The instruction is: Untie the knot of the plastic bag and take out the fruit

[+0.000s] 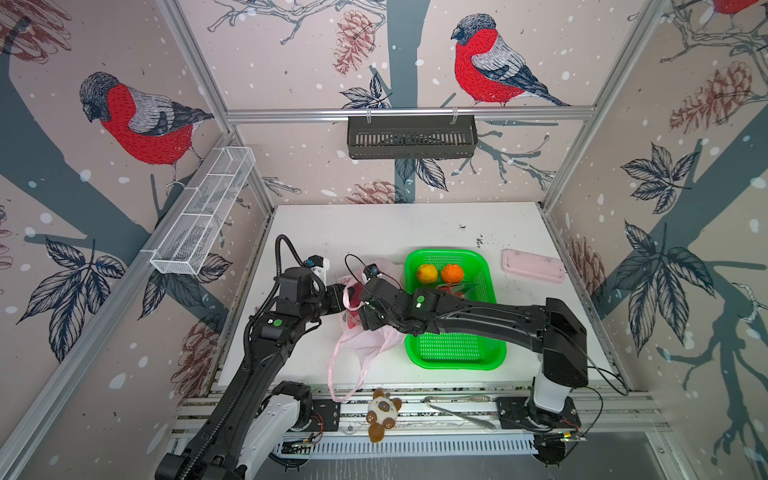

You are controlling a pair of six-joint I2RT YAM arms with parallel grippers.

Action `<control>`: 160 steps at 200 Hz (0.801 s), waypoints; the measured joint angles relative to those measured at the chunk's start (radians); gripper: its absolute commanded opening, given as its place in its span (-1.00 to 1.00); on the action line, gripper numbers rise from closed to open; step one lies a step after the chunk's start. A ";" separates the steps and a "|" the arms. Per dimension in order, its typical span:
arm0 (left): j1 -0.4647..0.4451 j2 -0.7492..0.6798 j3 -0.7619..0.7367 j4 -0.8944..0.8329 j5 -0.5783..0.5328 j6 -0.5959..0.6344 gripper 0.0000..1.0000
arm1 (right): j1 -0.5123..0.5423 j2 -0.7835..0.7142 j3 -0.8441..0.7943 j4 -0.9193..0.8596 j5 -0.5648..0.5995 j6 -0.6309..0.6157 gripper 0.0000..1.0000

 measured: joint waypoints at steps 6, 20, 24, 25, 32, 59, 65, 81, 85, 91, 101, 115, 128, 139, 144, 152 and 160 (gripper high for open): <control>-0.017 0.008 0.011 -0.009 -0.028 0.006 -0.10 | -0.003 -0.001 0.001 0.003 0.004 0.001 0.48; -0.050 0.028 0.035 -0.028 -0.100 0.016 -0.10 | -0.010 -0.006 0.001 0.012 0.011 0.005 0.47; -0.058 0.034 0.042 -0.035 -0.122 0.021 -0.10 | -0.011 -0.008 0.001 0.017 0.012 0.009 0.47; -0.061 0.036 0.044 -0.037 -0.127 0.021 -0.10 | -0.011 -0.009 0.001 0.018 0.012 0.010 0.47; -0.073 0.044 0.057 -0.048 -0.159 0.023 -0.10 | -0.017 -0.012 0.001 0.023 0.013 0.016 0.47; -0.109 0.056 0.137 -0.094 -0.262 0.041 -0.09 | -0.031 -0.018 -0.002 0.027 0.015 0.016 0.46; -0.116 0.055 0.161 -0.106 -0.284 0.045 -0.08 | -0.034 -0.019 -0.005 0.027 0.015 0.016 0.46; -0.124 0.050 0.208 -0.121 -0.334 0.066 -0.06 | -0.043 -0.019 -0.012 0.030 0.011 0.016 0.46; -0.124 0.049 0.215 -0.125 -0.344 0.068 -0.06 | -0.044 -0.019 -0.014 0.031 0.011 0.015 0.46; -0.124 0.051 0.224 -0.134 -0.360 0.071 -0.05 | -0.048 -0.021 -0.017 0.033 0.011 0.015 0.46; -0.125 0.061 0.228 -0.144 -0.381 0.083 -0.05 | -0.052 -0.023 -0.019 0.033 0.009 0.014 0.46; -0.125 0.090 0.218 -0.153 -0.384 0.097 -0.05 | -0.055 -0.028 -0.021 0.043 0.007 0.014 0.46; -0.125 0.121 0.197 -0.153 -0.377 0.108 -0.06 | -0.058 -0.031 -0.021 0.053 -0.003 0.013 0.46; -0.125 0.138 0.176 -0.145 -0.368 0.116 -0.05 | -0.060 -0.031 -0.022 0.056 -0.010 0.012 0.46; -0.125 0.142 0.167 -0.141 -0.358 0.116 -0.06 | -0.061 -0.031 -0.022 0.056 -0.012 0.010 0.46; -0.125 0.145 0.155 -0.129 -0.345 0.116 -0.05 | -0.062 -0.031 -0.023 0.057 -0.014 0.010 0.46; -0.125 0.150 0.149 -0.116 -0.340 0.116 -0.05 | -0.063 -0.032 -0.024 0.060 -0.014 0.009 0.46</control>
